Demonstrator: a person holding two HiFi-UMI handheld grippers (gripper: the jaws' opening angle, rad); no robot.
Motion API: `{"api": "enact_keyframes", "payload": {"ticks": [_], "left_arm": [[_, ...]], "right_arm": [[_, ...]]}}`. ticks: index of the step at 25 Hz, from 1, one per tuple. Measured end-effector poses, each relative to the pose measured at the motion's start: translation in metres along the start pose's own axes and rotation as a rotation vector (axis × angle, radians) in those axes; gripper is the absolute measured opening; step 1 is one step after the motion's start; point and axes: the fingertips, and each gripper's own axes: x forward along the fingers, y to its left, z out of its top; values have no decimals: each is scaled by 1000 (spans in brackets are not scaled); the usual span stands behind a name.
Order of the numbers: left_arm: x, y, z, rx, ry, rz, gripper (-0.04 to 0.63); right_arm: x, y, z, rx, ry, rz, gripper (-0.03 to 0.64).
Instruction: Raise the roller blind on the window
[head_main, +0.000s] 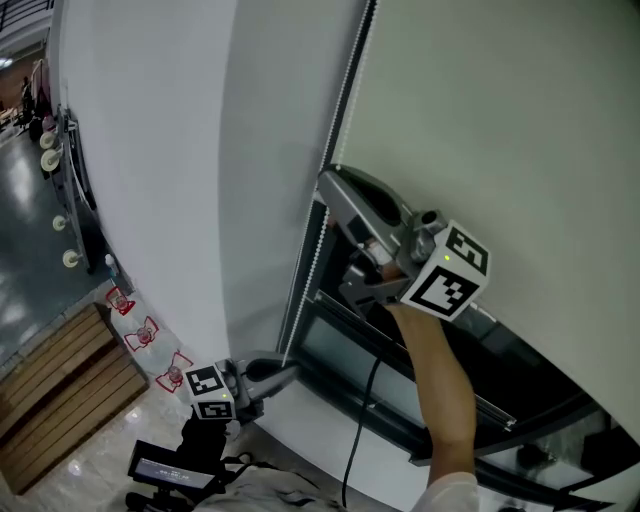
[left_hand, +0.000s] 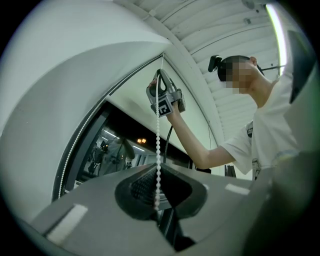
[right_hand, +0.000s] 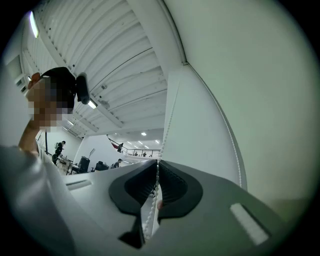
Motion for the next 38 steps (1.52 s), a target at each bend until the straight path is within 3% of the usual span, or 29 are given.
{"api": "enact_keyframes", "payload": {"ticks": [8,19,33,38], "left_arm": [[5,-3,-3,-5,20,-19,-2],[4,-11,-11,-18,63,-48,-2],[-1,-19,-31,-52,129,-45,-2],[-2,-18,-34,-63,135,-41,-2]], "right_arm": [[-24,11,-57,25,49,-36,14],[-59,36,-171,125,175,-96,14],[-94,64,-239,238,252,-120,14],[-98,65,-245,225,284,-122,14]]}}
